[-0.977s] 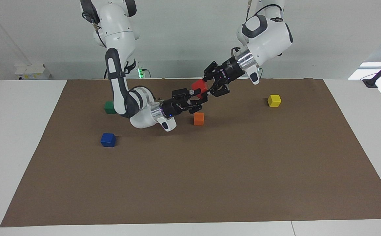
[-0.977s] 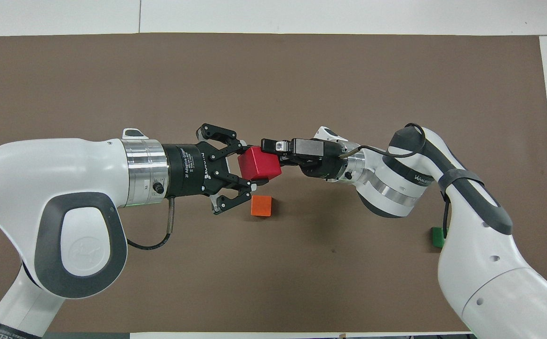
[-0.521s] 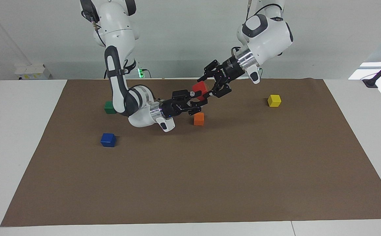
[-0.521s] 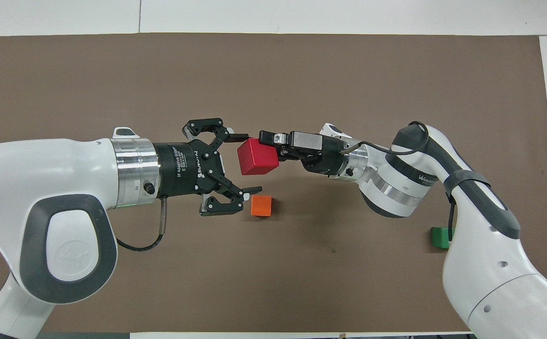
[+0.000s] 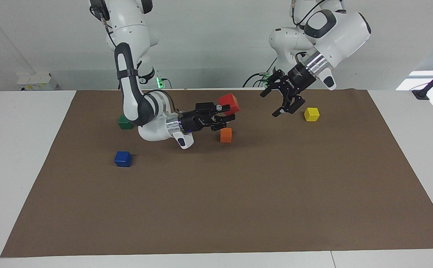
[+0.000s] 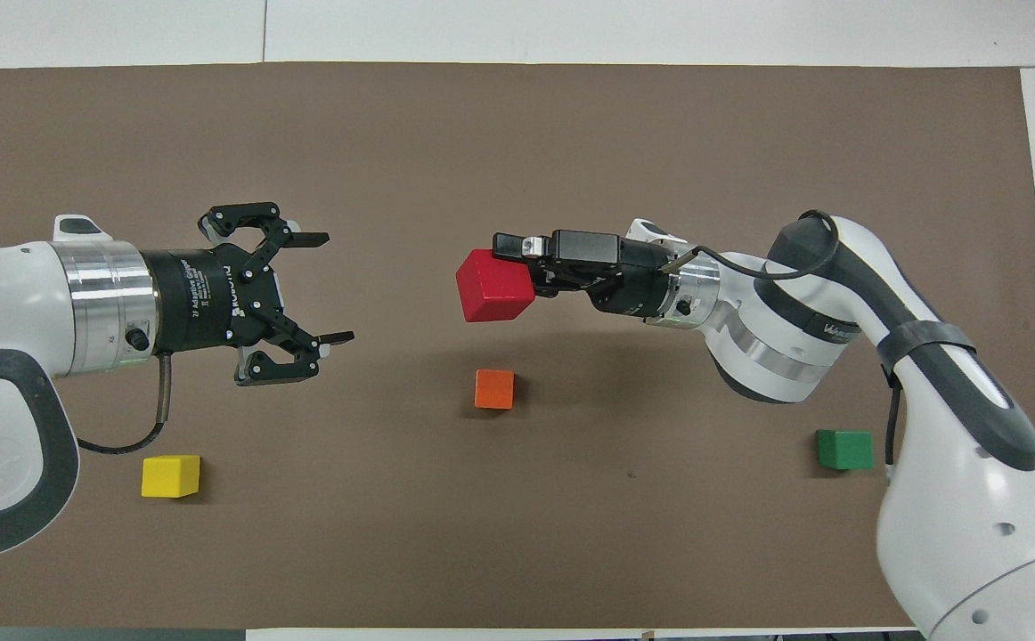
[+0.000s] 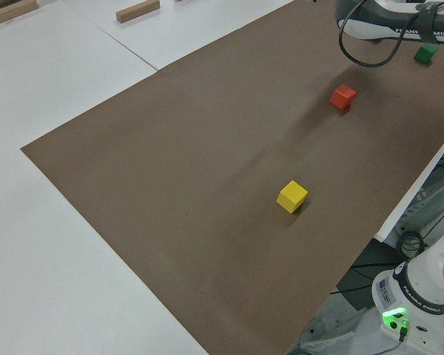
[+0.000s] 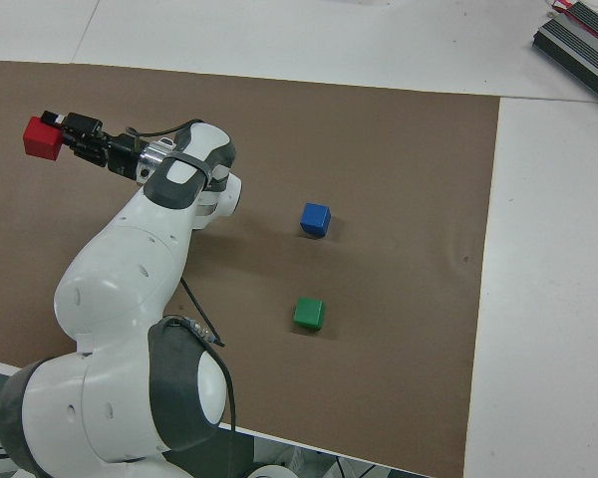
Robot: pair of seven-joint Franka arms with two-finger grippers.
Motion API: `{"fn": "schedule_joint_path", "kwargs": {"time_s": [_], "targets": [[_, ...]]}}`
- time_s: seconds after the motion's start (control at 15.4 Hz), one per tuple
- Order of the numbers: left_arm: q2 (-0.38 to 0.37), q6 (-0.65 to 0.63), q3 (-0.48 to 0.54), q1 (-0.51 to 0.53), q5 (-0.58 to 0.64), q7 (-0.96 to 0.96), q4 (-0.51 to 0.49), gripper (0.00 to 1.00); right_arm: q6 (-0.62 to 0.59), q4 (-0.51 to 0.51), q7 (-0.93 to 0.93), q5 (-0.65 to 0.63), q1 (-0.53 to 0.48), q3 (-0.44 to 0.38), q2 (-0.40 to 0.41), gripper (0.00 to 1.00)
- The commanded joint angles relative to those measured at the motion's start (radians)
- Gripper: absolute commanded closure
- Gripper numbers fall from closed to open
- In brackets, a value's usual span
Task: Transfer red block to right arm and stack on blue block
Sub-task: 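Carry the red cube with the right gripper over the blue cube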
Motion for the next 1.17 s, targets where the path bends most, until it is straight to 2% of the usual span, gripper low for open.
{"fn": "schedule_joint_path", "kwargs": {"time_s": [0.0, 0.2, 0.33, 0.52, 0.78, 1.11], "targets": [[-0.016, -0.015, -0.007, 0.060, 0.137, 0.121, -0.032, 0.00, 0.133, 0.029, 0.188, -0.190, -0.051, -0.001, -0.114, 1.00], [0.018, -0.039, -0.008, 0.102, 0.315, 0.400, -0.023, 0.00, 0.198, 0.070, 0.387, -0.461, -0.103, -0.001, -0.201, 1.00], [0.019, -0.054, -0.007, 0.119, 0.401, 0.601, -0.020, 0.00, 0.200, 0.073, 0.469, -0.583, -0.131, -0.001, -0.244, 1.00], [0.044, -0.143, -0.007, 0.145, 0.519, 0.762, 0.043, 0.00, 0.180, 0.084, 0.541, -0.768, -0.183, -0.001, -0.292, 1.00], [0.047, -0.220, -0.007, 0.146, 0.651, 1.066, 0.063, 0.00, 0.122, 0.145, 0.670, -1.067, -0.231, -0.001, -0.347, 1.00], [0.067, -0.298, -0.005, 0.166, 0.743, 1.301, 0.097, 0.00, 0.017, 0.256, 0.710, -1.390, -0.298, -0.003, -0.353, 1.00]]}}
